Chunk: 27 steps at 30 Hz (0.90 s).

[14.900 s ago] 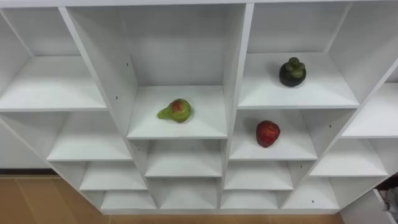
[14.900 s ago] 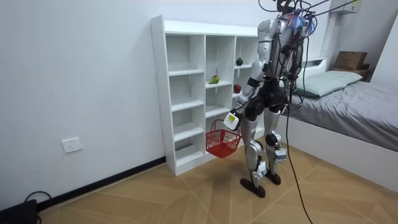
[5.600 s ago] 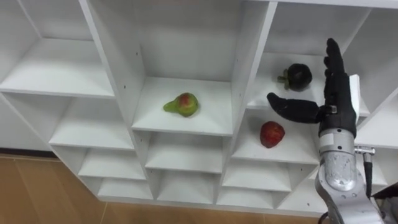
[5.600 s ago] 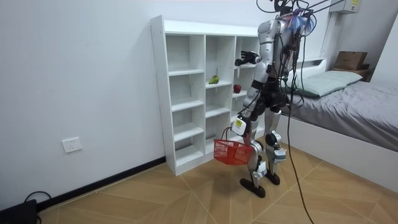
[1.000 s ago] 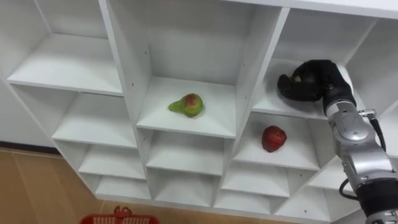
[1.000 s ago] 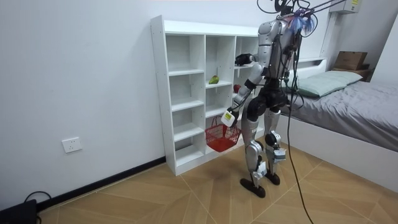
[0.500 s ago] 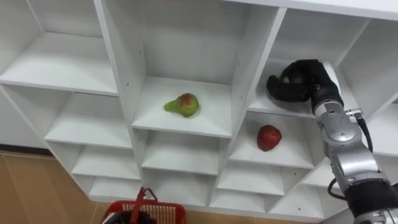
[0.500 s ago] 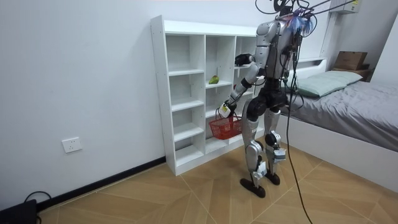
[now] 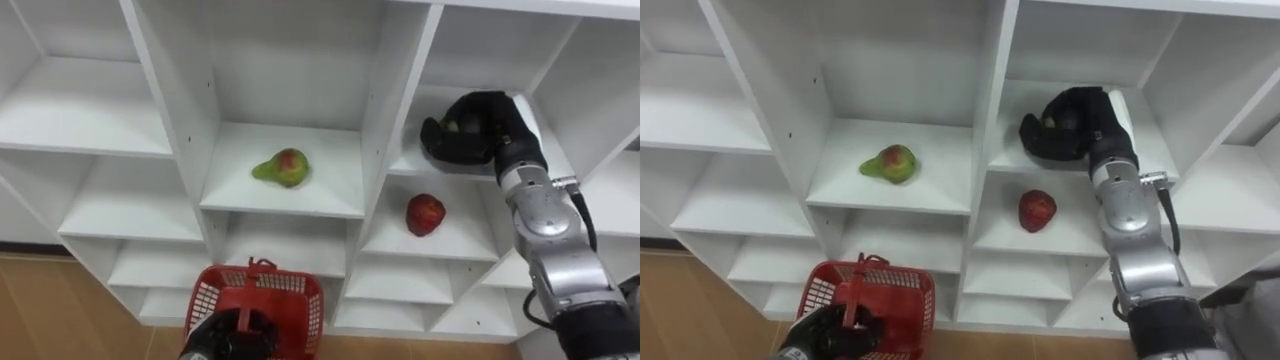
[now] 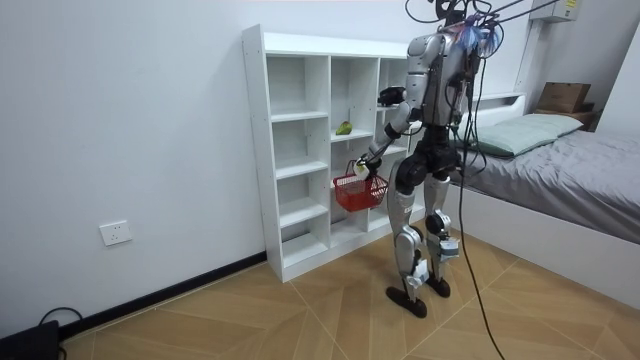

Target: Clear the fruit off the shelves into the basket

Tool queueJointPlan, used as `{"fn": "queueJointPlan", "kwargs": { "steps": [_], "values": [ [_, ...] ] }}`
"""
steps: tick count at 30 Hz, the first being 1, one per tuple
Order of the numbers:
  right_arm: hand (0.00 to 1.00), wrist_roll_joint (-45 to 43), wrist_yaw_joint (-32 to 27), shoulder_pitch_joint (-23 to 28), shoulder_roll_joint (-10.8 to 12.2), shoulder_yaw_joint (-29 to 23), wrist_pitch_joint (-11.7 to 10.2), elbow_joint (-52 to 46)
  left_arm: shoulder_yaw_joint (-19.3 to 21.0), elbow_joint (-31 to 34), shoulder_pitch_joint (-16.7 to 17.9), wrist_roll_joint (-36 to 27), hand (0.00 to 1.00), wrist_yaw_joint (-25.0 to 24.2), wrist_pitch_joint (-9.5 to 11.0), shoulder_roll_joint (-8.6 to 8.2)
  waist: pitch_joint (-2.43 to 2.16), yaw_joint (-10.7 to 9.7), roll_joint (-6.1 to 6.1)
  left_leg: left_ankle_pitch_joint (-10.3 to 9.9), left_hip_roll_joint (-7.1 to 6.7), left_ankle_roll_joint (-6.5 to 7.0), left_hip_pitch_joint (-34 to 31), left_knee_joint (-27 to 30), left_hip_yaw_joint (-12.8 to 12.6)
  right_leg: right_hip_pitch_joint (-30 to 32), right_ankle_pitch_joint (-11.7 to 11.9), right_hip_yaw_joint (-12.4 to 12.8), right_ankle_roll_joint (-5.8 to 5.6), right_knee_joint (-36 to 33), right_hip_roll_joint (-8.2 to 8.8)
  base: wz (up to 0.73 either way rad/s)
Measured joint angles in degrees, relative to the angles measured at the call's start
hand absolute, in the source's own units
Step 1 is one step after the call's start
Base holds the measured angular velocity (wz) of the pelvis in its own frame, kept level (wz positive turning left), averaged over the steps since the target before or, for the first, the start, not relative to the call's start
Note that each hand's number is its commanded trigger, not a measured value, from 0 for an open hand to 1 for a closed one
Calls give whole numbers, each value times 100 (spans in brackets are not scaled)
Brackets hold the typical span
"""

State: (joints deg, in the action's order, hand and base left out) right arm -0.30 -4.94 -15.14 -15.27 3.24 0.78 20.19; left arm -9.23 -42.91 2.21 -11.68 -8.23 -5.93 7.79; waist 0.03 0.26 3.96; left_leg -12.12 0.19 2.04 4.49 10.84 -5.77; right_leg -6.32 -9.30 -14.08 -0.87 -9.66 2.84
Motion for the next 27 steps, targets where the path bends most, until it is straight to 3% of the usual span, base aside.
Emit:
{"fn": "queueJointPlan", "kwargs": {
  "steps": [7, 13, 27],
  "values": [
    [100, -19, 17, 547, 80, 14, 31, -734, -45, 445, 6, 2, 100, -137, -5, -31, -23, -8, -49, 0, 3, 0, -7, 12, -15, 38, 0, 51, 0, 0, -2, 0],
    [100, 27, 84, 648, 100, 124, 63, -874, -181, 742, 11, -5, 100, -141, 4, -62, -23, -39, -71, 1, 6, 1, 0, -15, -62, 41, 0, 153, 0, -13, -7, -8],
    [100, 24, 53, 1022, 211, 121, 64, -1712, -187, 751, 11, -10, 100, -145, 51, -44, -17, -156, -56, 14, 13, 6, 10, -41, -212, 164, 2, 315, 2, -12, -18, -6]
  ]
}}
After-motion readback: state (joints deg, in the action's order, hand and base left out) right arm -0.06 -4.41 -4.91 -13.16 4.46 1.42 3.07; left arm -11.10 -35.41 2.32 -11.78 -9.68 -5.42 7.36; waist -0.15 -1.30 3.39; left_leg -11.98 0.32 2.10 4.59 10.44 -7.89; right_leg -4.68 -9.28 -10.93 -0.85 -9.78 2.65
